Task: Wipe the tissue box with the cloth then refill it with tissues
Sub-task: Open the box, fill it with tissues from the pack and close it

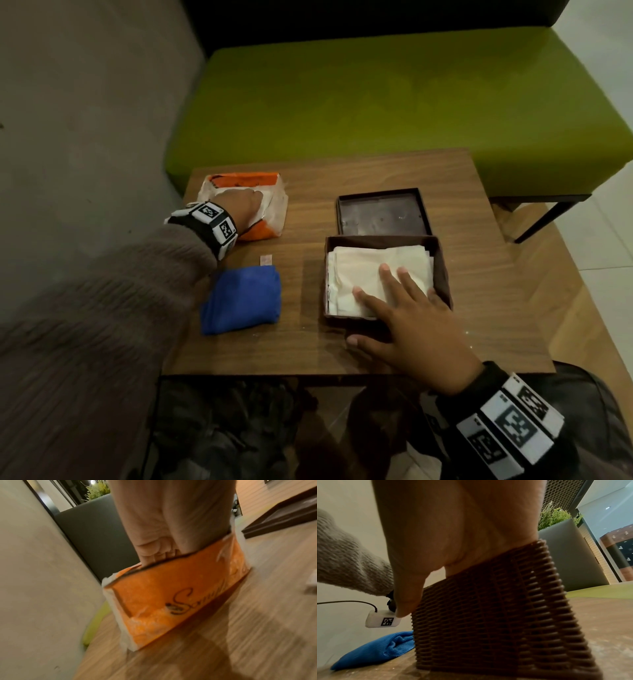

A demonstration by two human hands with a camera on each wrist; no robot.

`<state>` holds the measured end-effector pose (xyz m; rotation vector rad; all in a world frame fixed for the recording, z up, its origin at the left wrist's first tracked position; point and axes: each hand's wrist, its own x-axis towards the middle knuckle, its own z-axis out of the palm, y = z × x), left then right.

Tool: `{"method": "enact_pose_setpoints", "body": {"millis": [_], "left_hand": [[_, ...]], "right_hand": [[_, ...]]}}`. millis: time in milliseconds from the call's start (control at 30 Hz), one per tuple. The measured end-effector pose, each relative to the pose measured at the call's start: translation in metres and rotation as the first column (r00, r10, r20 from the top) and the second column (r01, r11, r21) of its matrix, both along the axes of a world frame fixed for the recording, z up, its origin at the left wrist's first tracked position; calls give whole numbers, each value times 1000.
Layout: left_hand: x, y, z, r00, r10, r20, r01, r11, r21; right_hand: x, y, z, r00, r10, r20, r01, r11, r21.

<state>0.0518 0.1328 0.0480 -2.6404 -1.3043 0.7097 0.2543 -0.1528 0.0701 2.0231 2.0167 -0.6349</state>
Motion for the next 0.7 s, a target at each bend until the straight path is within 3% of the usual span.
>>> {"method": "enact_pose_setpoints", "body": {"millis": [167, 333, 500, 600, 700], "left_hand": [[1, 1, -5, 1000, -5, 6, 5, 999, 47], [-5, 6, 8, 975, 102, 199, -120, 989, 82], [-2, 0, 28, 885, 124, 448, -227, 956, 184], [-1, -3, 41, 777, 197, 598, -342, 929, 138], [-2, -6, 50, 723, 209, 658, -354, 931, 93]], "right_hand": [[0, 0, 0, 1000, -4, -19, 4, 1000, 6], [2, 2, -2, 1000, 22, -11, -22, 1000, 3], [2, 4, -2, 999, 29, -13, -29, 1000, 9], [2, 3, -2, 1000, 25, -5, -25, 1000, 5], [2, 3, -1, 1000, 25, -10, -25, 1000, 6]]}}
